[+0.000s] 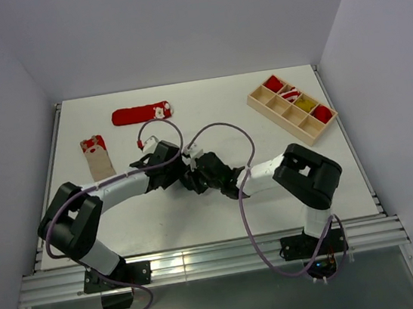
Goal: Roll the socks
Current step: Roll the sock at the center of the board.
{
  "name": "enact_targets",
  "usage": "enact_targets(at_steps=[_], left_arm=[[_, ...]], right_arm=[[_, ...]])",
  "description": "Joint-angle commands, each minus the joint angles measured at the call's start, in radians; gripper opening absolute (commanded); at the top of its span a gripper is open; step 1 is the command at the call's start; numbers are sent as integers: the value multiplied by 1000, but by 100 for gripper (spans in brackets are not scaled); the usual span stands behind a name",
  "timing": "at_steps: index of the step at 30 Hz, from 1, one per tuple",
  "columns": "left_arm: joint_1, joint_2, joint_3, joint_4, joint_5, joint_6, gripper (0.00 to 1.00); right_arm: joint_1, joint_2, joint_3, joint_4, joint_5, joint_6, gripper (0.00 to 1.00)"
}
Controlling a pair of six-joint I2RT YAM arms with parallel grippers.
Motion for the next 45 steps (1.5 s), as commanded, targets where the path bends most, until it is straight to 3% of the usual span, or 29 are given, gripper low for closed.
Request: enact_targets(at_steps=[1, 6, 16, 26, 45], left_arm=[[-10, -79, -45, 52, 17, -5, 71], [7, -147, -108, 118, 14, -25, 74], [11, -182, -198, 253, 52, -37, 72], [11, -126, -205, 293, 63, -55, 69], [13, 6, -162, 282, 22, -88, 61]], right_arm=[[-79, 43, 16, -82, -225, 102, 0], [-179, 81, 11, -35, -497, 189, 0], [-339, 181, -12, 120, -824, 374, 0], [-399, 282, -6, 193, -923, 447, 0], [-405, 312, 14, 159, -923, 437, 0]])
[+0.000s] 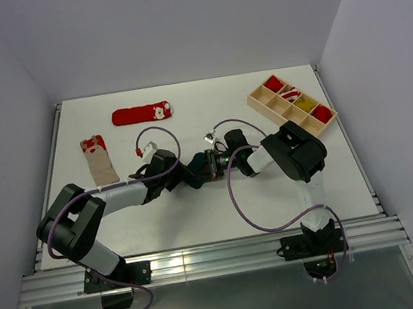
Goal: Roll the socks
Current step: Roll the sock at the center of the board.
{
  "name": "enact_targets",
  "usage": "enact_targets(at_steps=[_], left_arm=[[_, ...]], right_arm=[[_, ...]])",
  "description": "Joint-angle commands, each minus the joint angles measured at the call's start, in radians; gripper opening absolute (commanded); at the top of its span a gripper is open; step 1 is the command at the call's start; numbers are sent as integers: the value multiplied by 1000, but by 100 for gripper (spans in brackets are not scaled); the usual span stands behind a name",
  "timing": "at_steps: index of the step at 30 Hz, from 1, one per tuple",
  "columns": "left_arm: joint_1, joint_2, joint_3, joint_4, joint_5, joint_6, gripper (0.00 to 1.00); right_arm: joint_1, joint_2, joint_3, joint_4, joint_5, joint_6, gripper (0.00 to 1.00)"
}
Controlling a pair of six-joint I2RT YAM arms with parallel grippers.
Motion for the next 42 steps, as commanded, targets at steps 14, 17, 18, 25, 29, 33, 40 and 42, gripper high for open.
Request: enact_targets(at_steps=[14, 17, 18, 25, 29, 33, 40, 42], left_arm=[[3, 86, 49, -95, -35, 8, 16], [3, 87, 65, -138, -23, 26, 1], [3, 89, 72, -142, -19, 34, 0], [0, 93, 144, -279, -48, 83, 0], [-1, 99, 183, -354, -58, 103, 0], [-6, 110, 221, -421, -53, 127, 0], [-12, 138, 275, -475, -44, 153, 0], [-15, 141, 281, -480, -41, 157, 0]], right_arm=[[1, 5, -27, -141, 87, -53, 5], [1, -52, -48, -152, 144, -85, 15], [3, -99, -72, -149, 183, -90, 23], [48, -369, -186, -180, 499, -248, 42], [136, -482, -230, -187, 735, -334, 48], [260, -548, -231, -207, 936, -429, 53], [406, -536, -171, -230, 1056, -523, 53], [427, -509, -145, -233, 1072, -535, 53]])
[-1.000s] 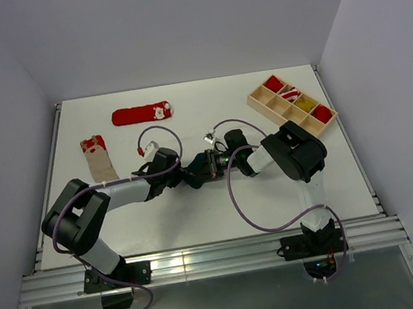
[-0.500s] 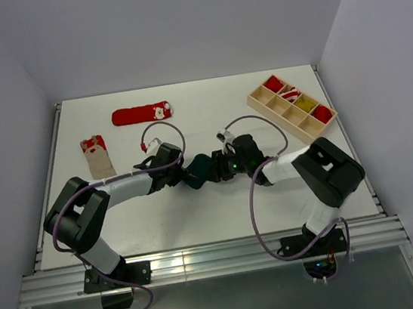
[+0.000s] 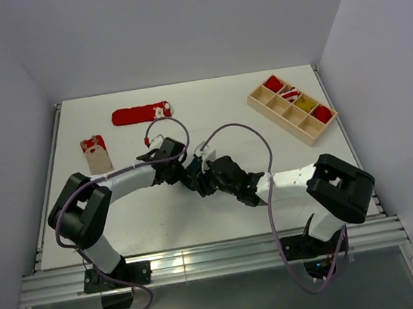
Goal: Roll the socks
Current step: Roll the sock at the center of the board.
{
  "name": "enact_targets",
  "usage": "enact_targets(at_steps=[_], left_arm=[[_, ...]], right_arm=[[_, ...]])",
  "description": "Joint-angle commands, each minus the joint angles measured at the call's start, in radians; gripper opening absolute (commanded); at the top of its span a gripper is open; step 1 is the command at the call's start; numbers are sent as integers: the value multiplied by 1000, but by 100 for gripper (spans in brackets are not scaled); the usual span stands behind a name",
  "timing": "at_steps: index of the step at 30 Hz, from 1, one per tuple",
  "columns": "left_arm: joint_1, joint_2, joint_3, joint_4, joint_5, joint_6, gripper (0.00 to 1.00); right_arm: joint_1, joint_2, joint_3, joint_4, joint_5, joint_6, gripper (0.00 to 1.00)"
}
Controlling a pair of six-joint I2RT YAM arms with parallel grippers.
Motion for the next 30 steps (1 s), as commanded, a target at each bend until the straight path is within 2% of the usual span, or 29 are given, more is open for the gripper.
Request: enact_targets(at_steps=[1, 12, 24, 28, 30], left_arm=[[-9, 27, 23, -98, -14, 45, 0], [-20, 39, 31, -91, 3, 43, 0], [-24, 27, 29, -68, 23, 48, 0], [-24, 12, 17, -44, 27, 48, 1], [-24, -3, 8, -26, 27, 51, 5]], right_arm=[[44, 29, 69, 1, 124, -81, 53], [78, 176, 166, -36, 118, -98, 52], [68, 288, 171, -102, 165, -58, 50], [65, 308, 189, -162, 153, -48, 43], [58, 308, 191, -175, 149, -40, 29]])
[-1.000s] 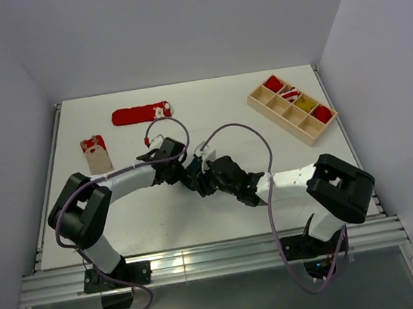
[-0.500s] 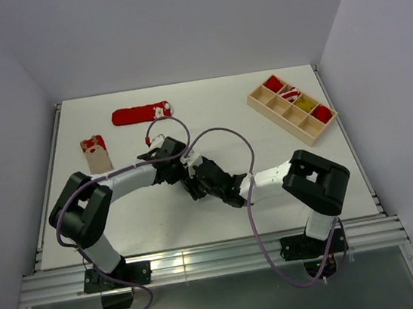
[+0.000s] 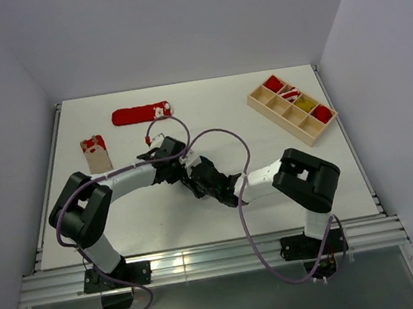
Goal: Roll the socks
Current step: Roll the sock at the center of the board.
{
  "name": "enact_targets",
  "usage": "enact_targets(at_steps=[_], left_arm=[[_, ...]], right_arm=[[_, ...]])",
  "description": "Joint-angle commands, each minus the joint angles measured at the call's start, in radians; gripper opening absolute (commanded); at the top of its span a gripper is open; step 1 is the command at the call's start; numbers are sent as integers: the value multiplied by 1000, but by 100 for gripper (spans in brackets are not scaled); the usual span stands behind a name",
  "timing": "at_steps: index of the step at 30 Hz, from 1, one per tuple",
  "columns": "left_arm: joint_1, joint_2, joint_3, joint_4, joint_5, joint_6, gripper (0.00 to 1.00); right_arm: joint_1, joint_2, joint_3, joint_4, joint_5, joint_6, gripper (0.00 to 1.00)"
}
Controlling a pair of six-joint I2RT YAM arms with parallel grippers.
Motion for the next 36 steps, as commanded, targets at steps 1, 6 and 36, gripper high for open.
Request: enact_targets(at_steps=[1, 6, 36], left_arm=[[-22, -23, -17, -7, 20, 26, 8], [-22, -72, -37, 7, -2, 22, 36], [-9, -267, -356, 447, 8, -136, 74]], right_arm=[[-18, 42, 16, -125, -8, 22, 22], [-58, 14, -9, -123, -97, 58, 0], [-448, 200, 120, -192, -1043, 358, 0]])
